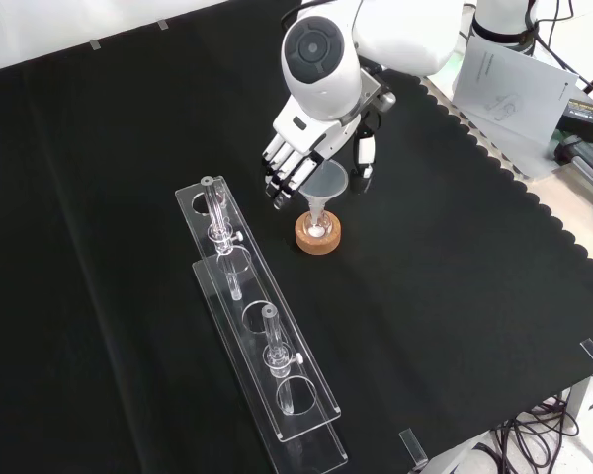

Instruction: Remove the funnel from the round-bottom flask.

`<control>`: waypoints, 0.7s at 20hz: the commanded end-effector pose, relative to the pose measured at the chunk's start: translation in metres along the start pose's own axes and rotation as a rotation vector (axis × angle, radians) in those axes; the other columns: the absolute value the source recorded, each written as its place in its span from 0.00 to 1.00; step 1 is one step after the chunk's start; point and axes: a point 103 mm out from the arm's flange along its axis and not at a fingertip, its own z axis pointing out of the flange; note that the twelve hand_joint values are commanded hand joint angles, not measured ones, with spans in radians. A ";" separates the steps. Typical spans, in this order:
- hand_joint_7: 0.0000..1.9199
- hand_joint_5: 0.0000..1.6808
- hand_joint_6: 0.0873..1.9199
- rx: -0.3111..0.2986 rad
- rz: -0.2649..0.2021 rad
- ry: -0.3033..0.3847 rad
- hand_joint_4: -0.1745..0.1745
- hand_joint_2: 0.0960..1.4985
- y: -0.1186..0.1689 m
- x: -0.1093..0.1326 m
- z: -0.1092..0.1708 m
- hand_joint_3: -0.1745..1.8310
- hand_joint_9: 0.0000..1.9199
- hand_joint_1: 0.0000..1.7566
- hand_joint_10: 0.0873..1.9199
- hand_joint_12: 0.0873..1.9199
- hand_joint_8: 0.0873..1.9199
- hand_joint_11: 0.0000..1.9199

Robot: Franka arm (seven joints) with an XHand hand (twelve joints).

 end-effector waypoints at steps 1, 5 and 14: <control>0.00 0.08 0.00 -0.003 0.018 -0.018 0.46 0.47 0.003 -0.002 0.002 0.18 0.11 0.35 0.39 0.76 0.26 0.13; 0.03 0.13 0.00 -0.011 0.032 -0.040 0.44 0.48 0.004 -0.003 0.003 0.20 0.18 0.36 0.35 0.74 0.31 0.15; 0.18 0.23 0.00 -0.053 0.055 -0.061 0.43 0.49 0.003 -0.005 0.003 0.25 0.35 0.38 0.28 0.71 0.33 0.20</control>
